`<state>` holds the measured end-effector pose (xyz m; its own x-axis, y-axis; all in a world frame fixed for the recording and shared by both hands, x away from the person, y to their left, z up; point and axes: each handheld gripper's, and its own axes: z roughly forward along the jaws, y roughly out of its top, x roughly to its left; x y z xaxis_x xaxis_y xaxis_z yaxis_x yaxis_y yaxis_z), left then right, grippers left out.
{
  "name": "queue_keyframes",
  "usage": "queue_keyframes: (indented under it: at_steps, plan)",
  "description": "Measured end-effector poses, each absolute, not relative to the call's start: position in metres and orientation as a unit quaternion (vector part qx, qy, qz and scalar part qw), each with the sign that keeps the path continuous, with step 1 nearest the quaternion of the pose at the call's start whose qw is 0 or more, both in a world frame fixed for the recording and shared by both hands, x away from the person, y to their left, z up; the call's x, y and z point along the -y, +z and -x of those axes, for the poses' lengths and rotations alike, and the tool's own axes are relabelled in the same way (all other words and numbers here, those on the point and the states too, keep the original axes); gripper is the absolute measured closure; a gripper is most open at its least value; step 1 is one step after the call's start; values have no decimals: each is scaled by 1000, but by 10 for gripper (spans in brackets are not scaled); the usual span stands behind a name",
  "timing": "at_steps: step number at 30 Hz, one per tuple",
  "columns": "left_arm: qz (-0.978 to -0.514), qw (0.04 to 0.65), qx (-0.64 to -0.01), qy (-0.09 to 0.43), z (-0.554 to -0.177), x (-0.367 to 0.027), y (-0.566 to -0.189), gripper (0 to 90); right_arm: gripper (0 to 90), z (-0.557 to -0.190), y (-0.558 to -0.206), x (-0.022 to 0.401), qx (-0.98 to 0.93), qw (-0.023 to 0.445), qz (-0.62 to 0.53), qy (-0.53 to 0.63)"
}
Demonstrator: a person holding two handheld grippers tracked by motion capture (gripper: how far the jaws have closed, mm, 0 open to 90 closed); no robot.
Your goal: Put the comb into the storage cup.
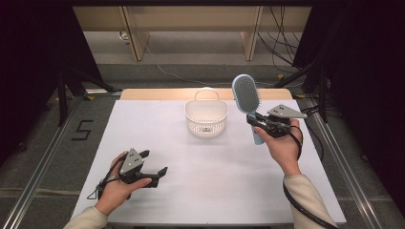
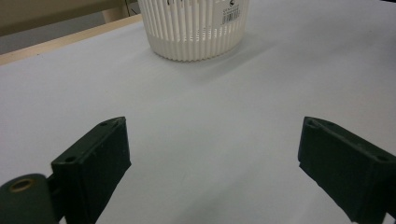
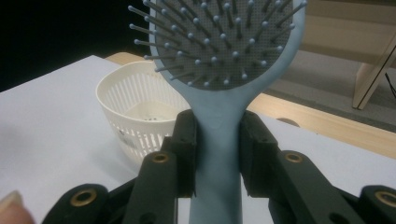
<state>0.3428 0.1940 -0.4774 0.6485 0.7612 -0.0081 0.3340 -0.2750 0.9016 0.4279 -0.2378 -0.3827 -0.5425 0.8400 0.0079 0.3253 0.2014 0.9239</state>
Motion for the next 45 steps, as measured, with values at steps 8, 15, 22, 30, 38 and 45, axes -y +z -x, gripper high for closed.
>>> queue_keyframes:
  at_steps: [8,15,22,30,38,45]
  plan:
    - [-767,485,-357,220,-343,-194,-477,86,709,-429,-381,238,-727,265,-400,492]
    - [-768,485,-356,221,-343,-194,-477,86,709,-430,-381,238,-725,264,-401,493]
    - [-768,485,-356,221,-343,-194,-477,86,709,-430,-379,236,-724,265,-399,496]
    - [-767,485,-357,220,-343,-194,-477,86,709,-432,-378,235,-722,266,-398,499]
    - [-768,485,-356,220,-343,-194,-477,86,709,-433,-377,232,-721,266,-397,502]
    - [-768,485,-356,220,-343,-194,-477,86,709,-434,-375,230,-719,264,-396,507]
